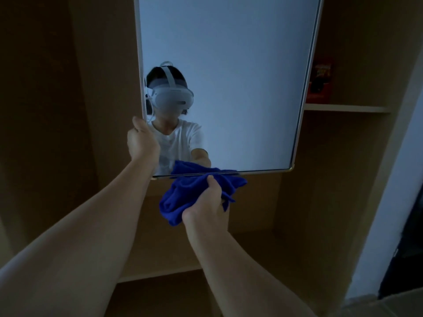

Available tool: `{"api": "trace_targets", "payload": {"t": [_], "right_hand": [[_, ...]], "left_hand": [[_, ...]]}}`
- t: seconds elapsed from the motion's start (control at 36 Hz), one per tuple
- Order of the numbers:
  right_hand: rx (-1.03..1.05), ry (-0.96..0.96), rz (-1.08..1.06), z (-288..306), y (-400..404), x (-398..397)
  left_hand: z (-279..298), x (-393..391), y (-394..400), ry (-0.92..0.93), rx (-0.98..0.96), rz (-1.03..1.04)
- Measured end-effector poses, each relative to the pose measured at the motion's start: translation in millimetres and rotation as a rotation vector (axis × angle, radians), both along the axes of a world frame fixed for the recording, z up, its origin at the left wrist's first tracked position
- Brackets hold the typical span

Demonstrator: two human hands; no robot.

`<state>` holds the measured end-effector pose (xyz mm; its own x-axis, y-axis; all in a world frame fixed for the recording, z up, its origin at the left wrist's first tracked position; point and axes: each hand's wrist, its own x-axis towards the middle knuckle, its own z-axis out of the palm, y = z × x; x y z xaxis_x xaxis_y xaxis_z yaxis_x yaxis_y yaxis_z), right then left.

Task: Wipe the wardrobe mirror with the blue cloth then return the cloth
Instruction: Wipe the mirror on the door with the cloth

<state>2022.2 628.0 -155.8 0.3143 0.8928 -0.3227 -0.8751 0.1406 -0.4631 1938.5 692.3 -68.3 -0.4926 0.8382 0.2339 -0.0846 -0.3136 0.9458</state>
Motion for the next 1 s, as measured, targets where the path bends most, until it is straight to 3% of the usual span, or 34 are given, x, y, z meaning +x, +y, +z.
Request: {"api": "trace_targets", "payload": {"t": [0.19,0.58,1.0], "right_hand": [[0.217,0.123,0.300,3,4,-17],[0.162,0.116,0.515,8,3,-71],[0.112,-0.025,0.372,6,4,-49]], "left_hand": [[2,-1,-9,0.002,-0.010,-0.050],[-1,-2,-8,0.064,0.021,-0.052],[-5,1,3,0.038,0.068,0.047]]}}
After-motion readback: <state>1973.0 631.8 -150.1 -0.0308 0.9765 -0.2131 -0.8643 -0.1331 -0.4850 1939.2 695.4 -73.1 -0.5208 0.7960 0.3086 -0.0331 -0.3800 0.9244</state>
